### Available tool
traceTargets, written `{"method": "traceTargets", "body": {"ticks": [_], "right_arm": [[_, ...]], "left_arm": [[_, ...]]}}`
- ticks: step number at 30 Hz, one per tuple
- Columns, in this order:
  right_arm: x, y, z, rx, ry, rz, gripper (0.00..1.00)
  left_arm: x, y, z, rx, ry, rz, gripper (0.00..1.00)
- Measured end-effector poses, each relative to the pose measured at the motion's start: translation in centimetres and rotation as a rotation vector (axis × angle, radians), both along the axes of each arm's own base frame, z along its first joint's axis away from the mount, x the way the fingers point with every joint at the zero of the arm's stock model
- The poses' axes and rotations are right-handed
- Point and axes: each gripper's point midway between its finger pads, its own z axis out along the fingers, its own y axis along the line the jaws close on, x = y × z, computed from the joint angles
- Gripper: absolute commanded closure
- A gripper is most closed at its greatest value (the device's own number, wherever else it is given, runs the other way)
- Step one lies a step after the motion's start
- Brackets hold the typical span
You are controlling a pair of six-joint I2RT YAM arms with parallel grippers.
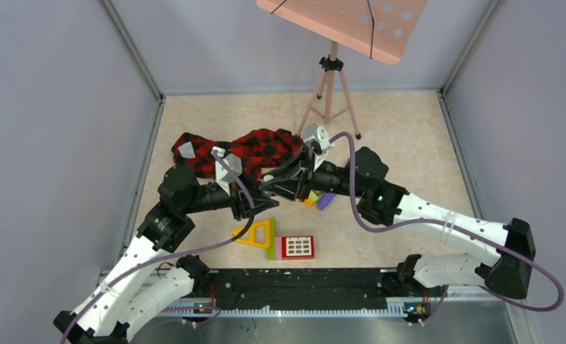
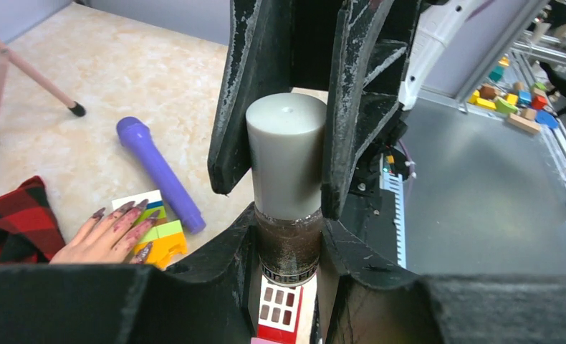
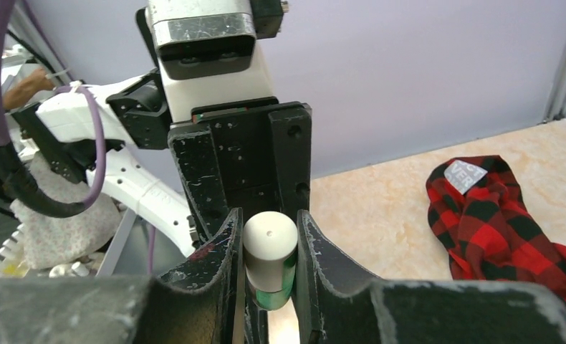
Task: Paint the nails
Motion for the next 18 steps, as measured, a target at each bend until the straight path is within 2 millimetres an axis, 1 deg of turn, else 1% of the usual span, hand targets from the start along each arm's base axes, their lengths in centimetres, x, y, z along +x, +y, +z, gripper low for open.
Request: {"method": "traceTargets", "body": {"ticks": [18], "right_arm": [[-3.8, -0.7, 0.4, 0.052, -0.116, 0.209, 1.0]], "left_arm": [[-3.5, -0.7, 0.2, -0.014, 0.023, -0.228, 1.0]]}}
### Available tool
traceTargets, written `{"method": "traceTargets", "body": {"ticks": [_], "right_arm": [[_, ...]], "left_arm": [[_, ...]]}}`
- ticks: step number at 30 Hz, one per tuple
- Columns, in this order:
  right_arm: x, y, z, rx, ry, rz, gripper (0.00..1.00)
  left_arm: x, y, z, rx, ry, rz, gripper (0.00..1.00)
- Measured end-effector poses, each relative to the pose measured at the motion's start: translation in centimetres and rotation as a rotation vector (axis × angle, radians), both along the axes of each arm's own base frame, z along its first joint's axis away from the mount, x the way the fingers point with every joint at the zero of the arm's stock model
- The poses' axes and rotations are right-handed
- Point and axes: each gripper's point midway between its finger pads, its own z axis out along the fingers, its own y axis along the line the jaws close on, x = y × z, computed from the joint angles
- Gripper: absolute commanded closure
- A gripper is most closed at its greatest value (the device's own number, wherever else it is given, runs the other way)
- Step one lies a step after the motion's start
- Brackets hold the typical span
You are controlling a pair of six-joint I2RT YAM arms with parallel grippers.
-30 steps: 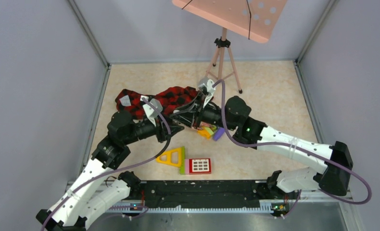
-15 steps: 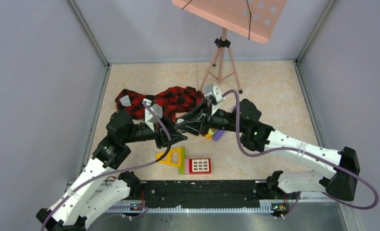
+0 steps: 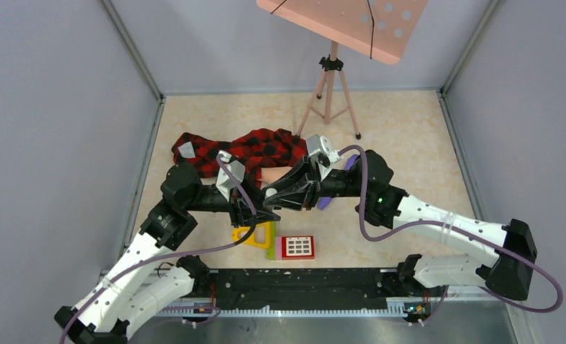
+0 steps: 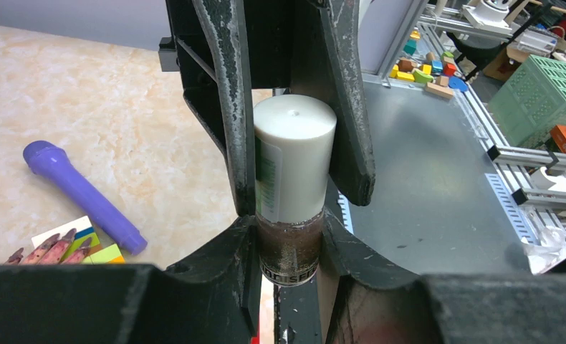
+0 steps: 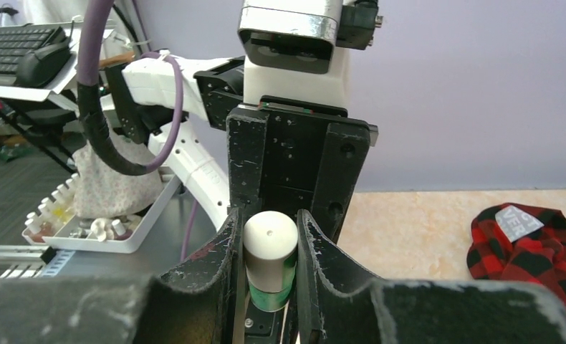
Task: Paint the nails
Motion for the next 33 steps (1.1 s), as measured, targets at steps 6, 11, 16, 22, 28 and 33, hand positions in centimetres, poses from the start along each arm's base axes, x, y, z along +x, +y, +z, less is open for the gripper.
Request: {"method": "traceTargets", "body": {"ticks": [6, 11, 16, 22, 28, 33], "right_arm": [[-0.7, -0.1, 0.1, 0.007, -0.031, 0.038, 0.55], [-0.7, -0.3, -0.3, 0.003, -0.039, 0.028, 0.19], [1.0, -0.8, -1.0, -0.005, 0.003, -0.092, 0.16], [4.2, -1.7, -0.2, 0.046, 0.093, -0.287, 0.23], [7.1, -1.9, -0.1, 0.091, 0.208, -0.433, 0.3], [7.9, -0.7, -1.5, 0.066, 0.246, -0.469, 0.31]], "left_arm": [[-0.6, 0.0, 0.2, -0.006, -0.005, -0.034, 1.0], [0.3, -0.1, 0.1, -0.004, -0.002, 0.017, 1.0], [1.9, 0.2, -0.1, 0.005, -0.018, 0.131, 1.0], [3.8, 1.2, 0.4, -0.001, -0.061, 0.286, 1.0], [6.3, 2.3, 0.2, 0.013, -0.067, 0.448, 1.0], [7.7, 3.0, -0.6, 0.046, -0.047, 0.538, 1.0]]}}
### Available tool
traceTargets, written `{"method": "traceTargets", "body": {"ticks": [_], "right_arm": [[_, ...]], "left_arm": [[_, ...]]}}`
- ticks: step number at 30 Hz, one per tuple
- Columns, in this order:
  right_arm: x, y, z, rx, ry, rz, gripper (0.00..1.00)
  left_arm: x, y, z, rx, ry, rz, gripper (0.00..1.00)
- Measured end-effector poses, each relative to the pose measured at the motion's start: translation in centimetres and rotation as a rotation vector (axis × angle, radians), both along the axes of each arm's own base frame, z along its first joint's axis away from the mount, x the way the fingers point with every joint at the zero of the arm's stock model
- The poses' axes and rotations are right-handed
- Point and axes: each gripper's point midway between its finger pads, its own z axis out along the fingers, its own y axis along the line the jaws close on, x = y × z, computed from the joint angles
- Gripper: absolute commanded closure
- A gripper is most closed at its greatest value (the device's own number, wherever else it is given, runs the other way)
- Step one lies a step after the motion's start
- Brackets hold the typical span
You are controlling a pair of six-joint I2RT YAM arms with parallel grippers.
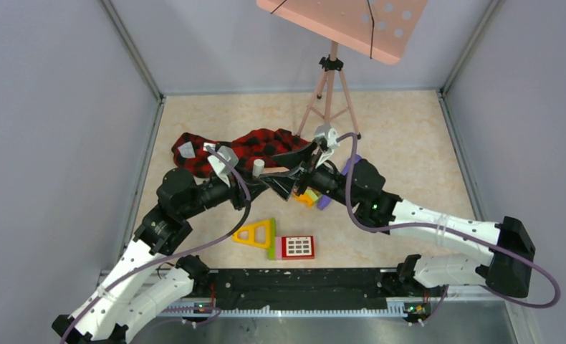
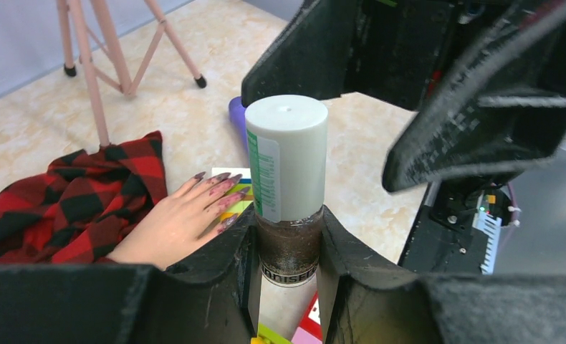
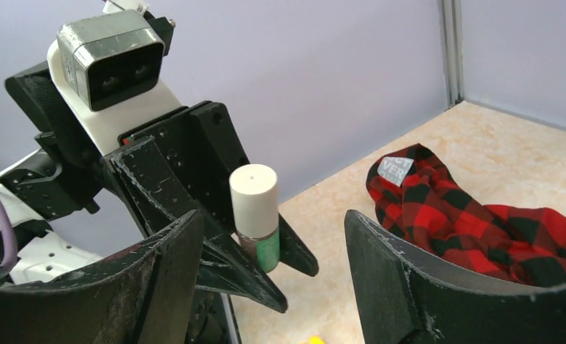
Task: Paint the nails
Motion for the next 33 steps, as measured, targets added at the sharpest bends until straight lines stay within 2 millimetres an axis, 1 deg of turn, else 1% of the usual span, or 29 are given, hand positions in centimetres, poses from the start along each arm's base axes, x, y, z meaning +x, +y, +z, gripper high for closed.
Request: {"method": "traceTargets", "body": {"ticks": [3, 8, 11, 15, 19, 23, 25, 26, 27, 33], "right_arm": [[0.0, 0.9, -0.5, -0.023, 0.008, -0.007, 0.35], [0.4, 1.9, 0.1, -0.03, 0.001, -0.018, 0.4], [0.8, 2.5, 0.1, -0.046, 0.0, -0.03, 0.44], [1.4, 3.1, -0.3, -0.07, 0.002, -0.04, 0.55], [1.7, 3.6, -0.8, -0.096, 0.008, -0.045, 0.61], [1.8, 3.8, -1.3, -0.116, 0.013, -0.047, 0.73], [1.8, 3.8, -1.6, -0.124, 0.015, -0.046, 0.85], [1.8, 3.8, -1.6, -0.127, 0.013, -0.046, 0.94], [1.8, 3.8, -1.7, -0.128, 0.013, -0.046, 1.0], [1.5, 3.9, -1.7, -0.136, -0.005, -0.027, 1.0]], "left_arm": [[0.6, 0.2, -0.5, 0.014, 0.015, 0.033, 1.0], [1.2, 0.4, -1.2, 0.031, 0.035, 0.059, 1.0], [1.3, 0.4, -1.4, 0.037, 0.042, 0.066, 1.0], [1.3, 0.5, -1.5, 0.041, 0.047, 0.069, 1.0], [1.4, 0.4, -1.7, 0.045, 0.053, 0.069, 1.0], [1.4, 0.4, -1.9, 0.05, 0.06, 0.069, 1.0], [1.4, 0.4, -2.0, 0.052, 0.062, 0.069, 1.0], [1.4, 0.4, -2.0, 0.052, 0.064, 0.069, 1.0], [1.4, 0.4, -2.1, 0.054, 0.065, 0.069, 1.0], [1.0, 0.2, -2.1, 0.052, 0.068, 0.044, 1.0]]}}
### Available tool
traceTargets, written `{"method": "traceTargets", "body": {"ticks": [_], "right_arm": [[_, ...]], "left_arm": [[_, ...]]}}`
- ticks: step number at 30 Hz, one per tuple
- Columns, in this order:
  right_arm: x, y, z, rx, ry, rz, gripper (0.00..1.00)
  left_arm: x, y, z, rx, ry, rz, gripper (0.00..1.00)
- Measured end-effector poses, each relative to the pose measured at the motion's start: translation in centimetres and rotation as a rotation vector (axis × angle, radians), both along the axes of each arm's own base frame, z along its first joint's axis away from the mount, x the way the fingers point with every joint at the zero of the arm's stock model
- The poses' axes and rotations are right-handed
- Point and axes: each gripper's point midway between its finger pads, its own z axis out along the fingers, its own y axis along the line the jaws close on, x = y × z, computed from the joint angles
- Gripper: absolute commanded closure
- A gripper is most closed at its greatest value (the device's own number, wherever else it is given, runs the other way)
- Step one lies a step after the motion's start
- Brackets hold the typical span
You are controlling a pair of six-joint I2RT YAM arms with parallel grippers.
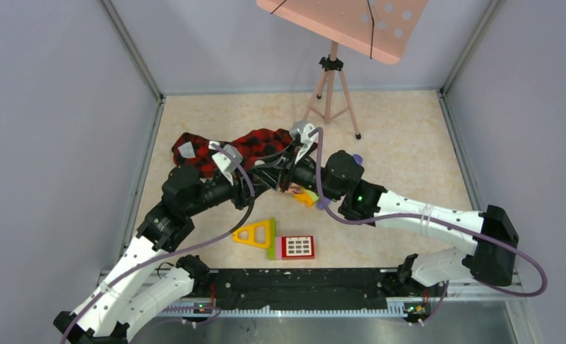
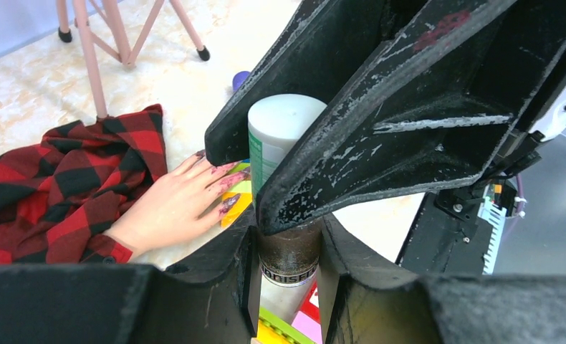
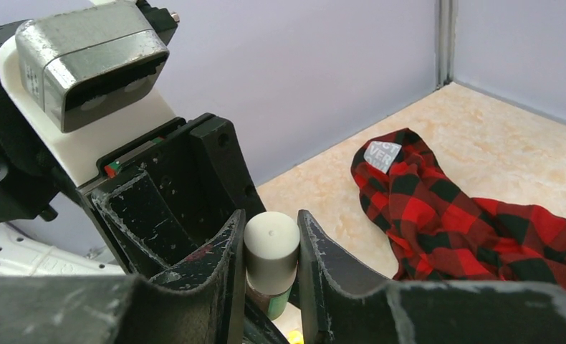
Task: Paint the nails
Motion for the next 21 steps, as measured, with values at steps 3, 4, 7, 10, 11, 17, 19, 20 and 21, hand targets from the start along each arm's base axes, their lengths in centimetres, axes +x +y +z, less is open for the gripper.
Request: {"method": "traceTargets", "body": {"ticks": [3, 4, 7, 10, 11, 17, 19, 20, 21], "right_arm": [[-0.5, -0.2, 0.4, 0.003, -0.018, 0.037, 1.0], [-0.8, -0.4, 0.7, 0.008, -0.026, 0.062, 1.0], [-2.1, -1.1, 1.3, 0.027, -0.055, 0.142, 1.0], [-3.5, -1.8, 2.1, 0.06, -0.087, 0.238, 1.0], [-3.9, -2.0, 2.2, 0.067, -0.094, 0.262, 1.0], [-5.7, -3.0, 2.6, 0.102, -0.126, 0.347, 1.0], [-5.9, -3.3, 2.7, 0.107, -0.132, 0.361, 1.0], [-6.0, -3.4, 2.7, 0.111, -0.135, 0.369, 1.0], [-6.1, -3.4, 2.7, 0.113, -0.138, 0.379, 1.0]], "left_arm": [[-0.6, -0.3, 0.4, -0.013, -0.008, -0.039, 1.0], [-0.9, -0.5, 0.6, -0.02, -0.015, -0.058, 1.0], [-2.2, -1.1, 1.3, -0.044, -0.032, -0.138, 1.0], [-3.5, -1.7, 2.0, -0.066, -0.047, -0.222, 1.0], [-3.8, -1.8, 2.1, -0.071, -0.048, -0.246, 1.0], [-5.4, -2.5, 2.6, -0.093, -0.052, -0.347, 1.0], [-5.7, -2.6, 2.7, -0.095, -0.052, -0.366, 1.0], [-5.7, -2.7, 2.7, -0.097, -0.053, -0.373, 1.0], [-5.8, -2.7, 2.7, -0.098, -0.053, -0.382, 1.0]]}}
